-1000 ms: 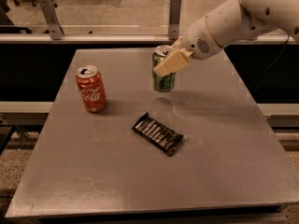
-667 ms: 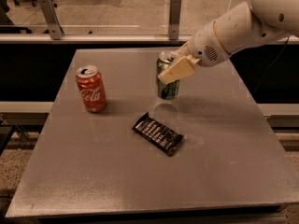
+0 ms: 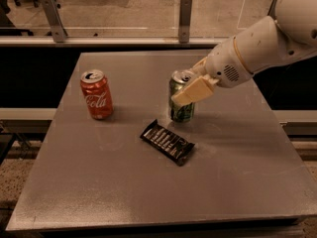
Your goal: Move green can near rxbar chocolate
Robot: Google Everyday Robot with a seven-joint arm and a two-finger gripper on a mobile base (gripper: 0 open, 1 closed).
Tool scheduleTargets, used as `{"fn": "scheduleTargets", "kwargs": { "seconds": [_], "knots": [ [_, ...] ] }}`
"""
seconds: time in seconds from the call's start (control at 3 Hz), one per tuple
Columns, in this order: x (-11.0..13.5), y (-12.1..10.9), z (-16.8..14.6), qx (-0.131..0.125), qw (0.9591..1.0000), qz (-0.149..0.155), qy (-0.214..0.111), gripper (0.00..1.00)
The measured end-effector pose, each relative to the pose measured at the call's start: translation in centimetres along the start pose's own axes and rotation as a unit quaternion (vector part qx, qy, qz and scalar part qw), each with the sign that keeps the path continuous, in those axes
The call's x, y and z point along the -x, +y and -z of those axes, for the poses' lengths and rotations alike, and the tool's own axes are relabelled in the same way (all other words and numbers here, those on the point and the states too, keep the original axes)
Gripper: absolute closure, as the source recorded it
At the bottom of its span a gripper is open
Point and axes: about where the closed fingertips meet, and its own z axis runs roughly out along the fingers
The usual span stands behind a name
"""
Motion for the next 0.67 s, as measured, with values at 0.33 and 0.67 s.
{"fn": "scheduleTargets", "kwargs": {
  "seconds": [0.33, 0.67],
  "knots": [
    [-1.08, 1.17, -0.26, -0.002, 1.0, -0.004, 0.003, 0.74],
    [-1.7, 1.64, -0.44, 0.001, 1.0, -0.006, -0.008, 0.51]
  ]
}}
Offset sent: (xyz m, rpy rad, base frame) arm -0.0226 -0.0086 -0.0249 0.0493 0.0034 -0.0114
